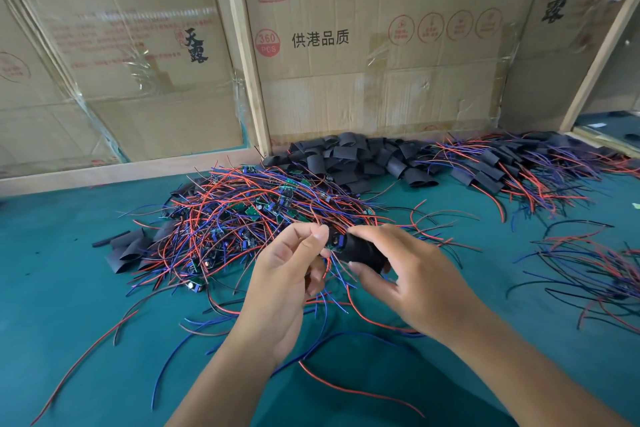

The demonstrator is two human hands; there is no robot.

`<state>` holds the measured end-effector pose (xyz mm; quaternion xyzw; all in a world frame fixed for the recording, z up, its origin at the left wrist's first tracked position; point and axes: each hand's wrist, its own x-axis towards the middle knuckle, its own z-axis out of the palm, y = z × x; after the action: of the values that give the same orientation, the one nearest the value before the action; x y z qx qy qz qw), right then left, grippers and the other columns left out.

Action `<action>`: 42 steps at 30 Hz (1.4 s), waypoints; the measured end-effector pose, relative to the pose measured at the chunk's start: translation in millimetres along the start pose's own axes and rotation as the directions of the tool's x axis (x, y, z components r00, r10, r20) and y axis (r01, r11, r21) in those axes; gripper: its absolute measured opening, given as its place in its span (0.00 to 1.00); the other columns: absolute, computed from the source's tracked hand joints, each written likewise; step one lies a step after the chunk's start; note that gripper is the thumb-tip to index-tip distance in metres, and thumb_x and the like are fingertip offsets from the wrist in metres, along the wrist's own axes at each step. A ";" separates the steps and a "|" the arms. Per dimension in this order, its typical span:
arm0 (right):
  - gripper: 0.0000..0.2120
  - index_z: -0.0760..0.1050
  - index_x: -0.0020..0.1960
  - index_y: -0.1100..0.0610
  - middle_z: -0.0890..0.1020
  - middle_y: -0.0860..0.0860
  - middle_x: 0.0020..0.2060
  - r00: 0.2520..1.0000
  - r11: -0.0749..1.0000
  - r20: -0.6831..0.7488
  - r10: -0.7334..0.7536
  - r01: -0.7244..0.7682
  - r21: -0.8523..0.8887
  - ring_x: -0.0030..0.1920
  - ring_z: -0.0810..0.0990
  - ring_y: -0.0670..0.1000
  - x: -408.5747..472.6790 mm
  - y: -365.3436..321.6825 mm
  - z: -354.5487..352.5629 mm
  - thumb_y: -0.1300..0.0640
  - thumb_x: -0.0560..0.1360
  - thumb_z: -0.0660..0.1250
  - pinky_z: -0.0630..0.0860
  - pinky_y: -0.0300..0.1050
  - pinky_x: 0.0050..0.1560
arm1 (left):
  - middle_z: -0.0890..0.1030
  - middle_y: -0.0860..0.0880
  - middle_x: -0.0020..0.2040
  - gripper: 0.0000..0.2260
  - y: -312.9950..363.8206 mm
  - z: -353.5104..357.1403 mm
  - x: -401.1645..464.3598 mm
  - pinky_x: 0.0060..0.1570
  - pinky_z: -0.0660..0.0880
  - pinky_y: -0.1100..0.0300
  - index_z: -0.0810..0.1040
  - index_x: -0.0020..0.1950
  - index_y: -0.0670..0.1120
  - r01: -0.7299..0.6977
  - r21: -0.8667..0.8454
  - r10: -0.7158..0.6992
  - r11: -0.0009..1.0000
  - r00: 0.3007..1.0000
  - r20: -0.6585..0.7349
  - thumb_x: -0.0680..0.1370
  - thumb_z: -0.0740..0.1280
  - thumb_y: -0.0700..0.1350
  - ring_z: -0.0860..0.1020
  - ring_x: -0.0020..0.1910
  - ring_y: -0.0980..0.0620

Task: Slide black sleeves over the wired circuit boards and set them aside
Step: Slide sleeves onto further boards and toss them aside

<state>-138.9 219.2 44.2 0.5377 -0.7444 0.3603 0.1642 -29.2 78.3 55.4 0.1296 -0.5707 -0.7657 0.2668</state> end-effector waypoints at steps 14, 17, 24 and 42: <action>0.19 0.76 0.67 0.60 0.82 0.51 0.56 0.994 0.994 -0.027 -0.102 0.101 -0.039 0.56 0.81 0.53 0.3 3.0 0.5 0.50 0.80 0.65 0.79 0.49 0.52 | 0.72 0.48 0.32 0.12 -2.4 2.5 -2.9 0.30 0.61 0.63 0.79 0.41 0.47 -0.009 0.062 0.010 0.998 1.000 -0.027 0.69 0.73 0.54 0.64 0.28 0.55; 0.20 0.76 0.67 0.60 0.82 0.52 0.57 0.994 0.994 -0.016 -0.112 0.112 -0.019 0.57 0.81 0.53 0.0 3.3 2.7 0.51 0.80 0.65 0.78 0.48 0.54 | 0.71 0.48 0.32 0.13 -4.5 2.7 -3.1 0.30 0.63 0.64 0.78 0.42 0.45 0.001 0.064 0.001 0.998 1.000 -0.026 0.68 0.74 0.53 0.65 0.29 0.54; 0.21 0.75 0.69 0.61 0.81 0.52 0.59 0.996 0.995 -0.001 -0.087 0.087 0.051 0.59 0.80 0.52 2.0 8.9 -0.1 0.52 0.79 0.66 0.75 0.47 0.59 | 0.77 0.47 0.36 0.08 -1.9 1.5 -4.2 0.29 0.68 0.64 0.80 0.43 0.45 0.003 0.020 -0.004 1.000 0.999 0.038 0.71 0.72 0.48 0.69 0.30 0.53; 0.21 0.74 0.67 0.60 0.81 0.51 0.58 0.995 0.992 0.056 -0.088 0.082 0.097 0.57 0.80 0.50 0.9 4.6 -3.7 0.50 0.79 0.65 0.75 0.42 0.57 | 0.77 0.48 0.35 0.08 -4.7 -1.3 -1.3 0.28 0.67 0.62 0.81 0.40 0.47 0.025 0.074 -0.024 0.997 1.000 -0.014 0.75 0.70 0.35 0.71 0.28 0.54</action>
<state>-144.0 222.0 45.6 0.5868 -0.7073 0.3716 0.1313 -28.7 79.0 50.4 0.1514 -0.5951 -0.7465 0.2561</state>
